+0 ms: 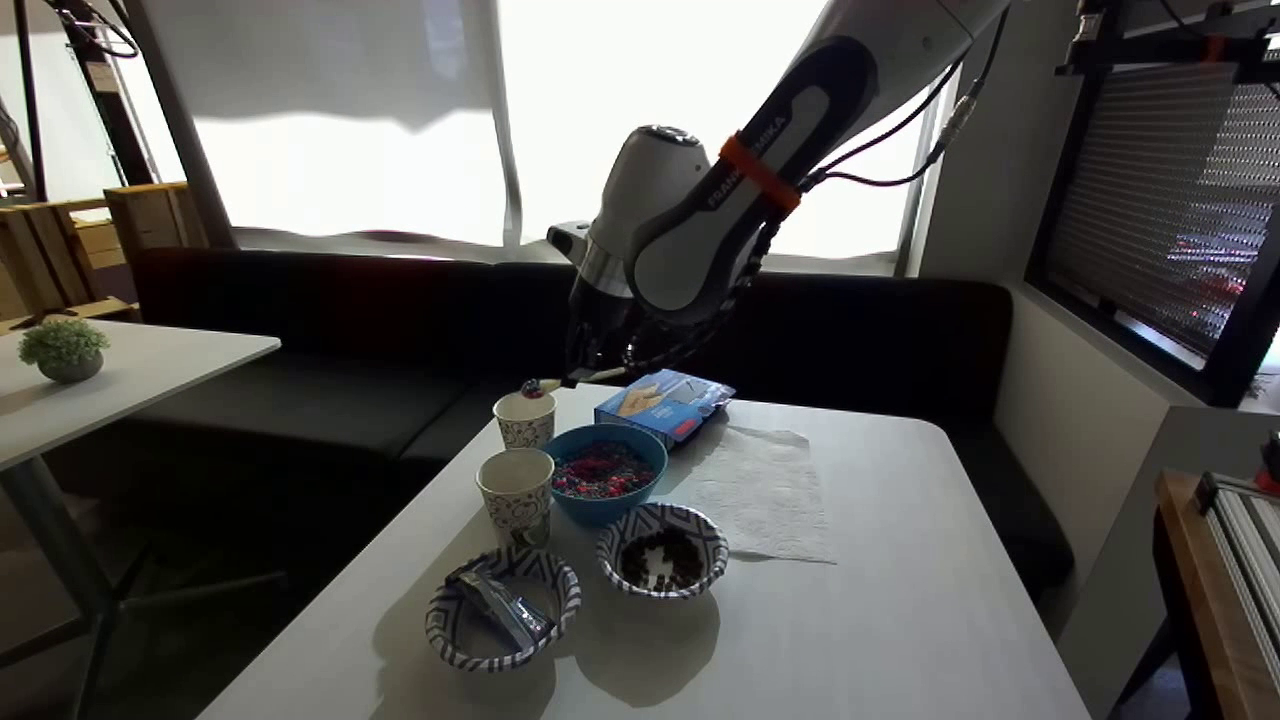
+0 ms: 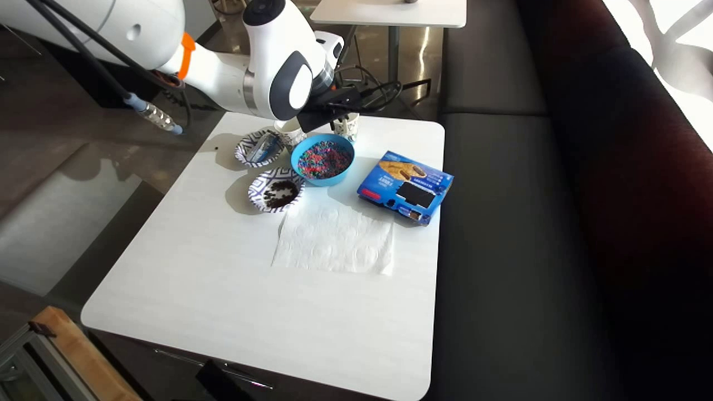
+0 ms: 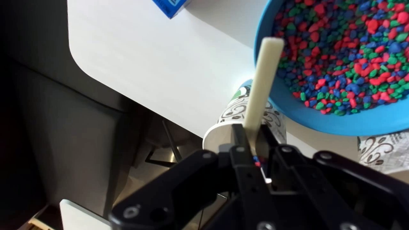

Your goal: Use the white spoon to place some cereal from the blue bowl into the coffee cup on the right.

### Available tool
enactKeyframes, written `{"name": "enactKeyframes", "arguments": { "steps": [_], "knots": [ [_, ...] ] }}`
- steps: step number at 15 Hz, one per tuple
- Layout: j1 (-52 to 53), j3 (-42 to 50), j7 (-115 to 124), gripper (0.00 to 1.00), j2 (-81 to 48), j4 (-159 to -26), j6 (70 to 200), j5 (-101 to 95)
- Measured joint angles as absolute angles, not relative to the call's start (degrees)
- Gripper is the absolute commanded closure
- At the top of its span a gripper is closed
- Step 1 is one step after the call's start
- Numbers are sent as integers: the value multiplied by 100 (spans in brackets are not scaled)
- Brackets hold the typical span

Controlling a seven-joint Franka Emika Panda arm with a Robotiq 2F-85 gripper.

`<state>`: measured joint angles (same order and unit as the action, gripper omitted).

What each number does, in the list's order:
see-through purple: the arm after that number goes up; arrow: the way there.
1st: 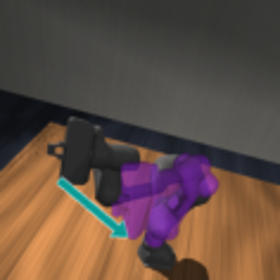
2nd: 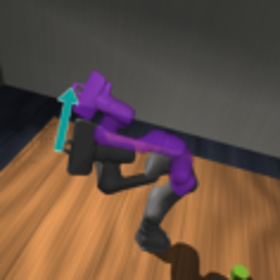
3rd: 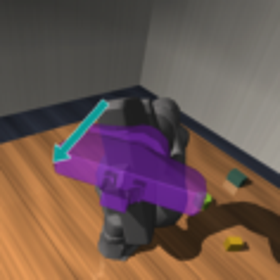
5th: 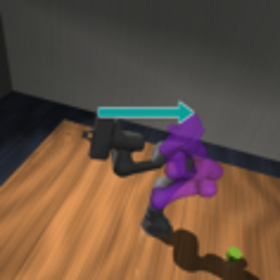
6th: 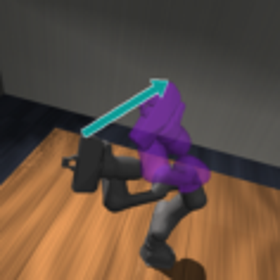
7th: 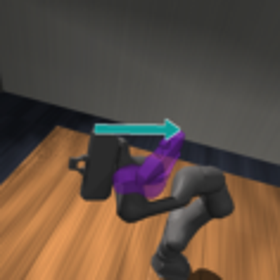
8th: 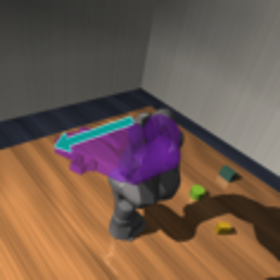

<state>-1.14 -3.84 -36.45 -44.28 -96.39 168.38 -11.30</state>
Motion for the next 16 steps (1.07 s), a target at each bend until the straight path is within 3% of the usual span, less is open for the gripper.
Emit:
{"name": "enactKeyframes", "arguments": {
  "steps": [16],
  "knots": [
    [1180, 1129, -2468, 97, -4789, -9116, 16838, -2860]
  ]
}}
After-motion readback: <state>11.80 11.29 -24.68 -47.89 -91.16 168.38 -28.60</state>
